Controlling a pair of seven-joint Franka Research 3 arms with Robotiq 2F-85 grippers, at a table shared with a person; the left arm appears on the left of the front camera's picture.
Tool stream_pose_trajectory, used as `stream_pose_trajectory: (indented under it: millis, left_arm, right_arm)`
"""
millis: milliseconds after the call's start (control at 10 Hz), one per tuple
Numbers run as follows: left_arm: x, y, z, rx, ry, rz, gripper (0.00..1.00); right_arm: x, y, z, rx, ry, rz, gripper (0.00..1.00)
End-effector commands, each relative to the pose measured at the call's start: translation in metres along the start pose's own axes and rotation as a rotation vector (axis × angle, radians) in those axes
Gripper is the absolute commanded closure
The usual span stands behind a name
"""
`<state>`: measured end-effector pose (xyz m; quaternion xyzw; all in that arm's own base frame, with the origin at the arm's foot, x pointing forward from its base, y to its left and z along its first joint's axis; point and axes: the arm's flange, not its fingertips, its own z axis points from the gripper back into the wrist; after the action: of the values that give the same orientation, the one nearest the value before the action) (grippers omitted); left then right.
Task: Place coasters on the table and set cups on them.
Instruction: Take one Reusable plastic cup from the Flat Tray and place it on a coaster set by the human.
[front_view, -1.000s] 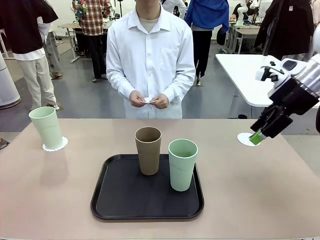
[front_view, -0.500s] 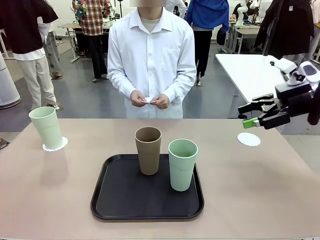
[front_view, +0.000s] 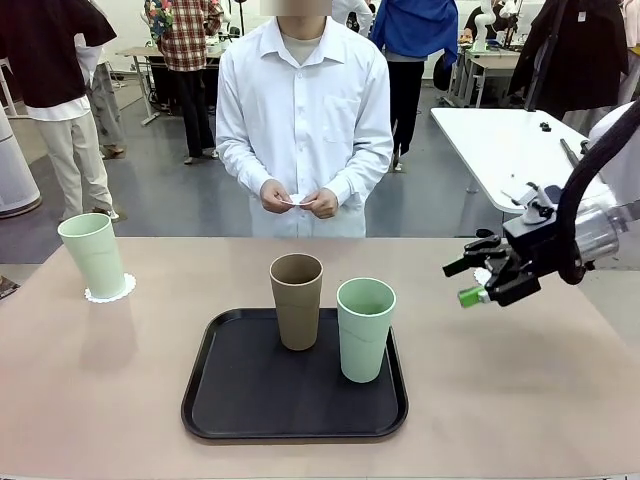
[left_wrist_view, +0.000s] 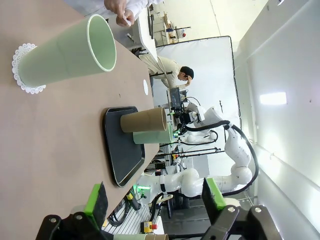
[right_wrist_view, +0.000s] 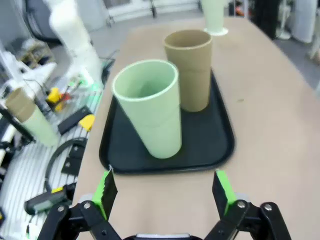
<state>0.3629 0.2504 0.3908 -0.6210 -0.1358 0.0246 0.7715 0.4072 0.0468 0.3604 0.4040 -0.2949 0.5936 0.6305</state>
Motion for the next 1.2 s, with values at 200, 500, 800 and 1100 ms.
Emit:
stream_pose_trajectory:
  millis: [200,500,800,1100]
  left_arm:
    - [-0.002,-0.003,0.000,-0.001,-0.008,-0.006,0.00]
    - [-0.002,-0.003,0.000,-0.001,-0.008,-0.006,0.00]
    - [-0.002,-0.003,0.000,-0.001,-0.008,-0.006,0.00]
    - [-0.002,-0.003,0.000,-0.001,-0.008,-0.006,0.00]
  right_arm:
    - [0.000,0.001,-0.006,0.033,0.040,0.031,0.00]
    - [0.000,0.001,-0.006,0.033,0.040,0.031,0.00]
    - [-0.006,0.007,-0.013,0.117,-0.134,0.289,0.00]
    - [-0.029,-0.006,-0.034,0.142,-0.306,0.227,0.00]
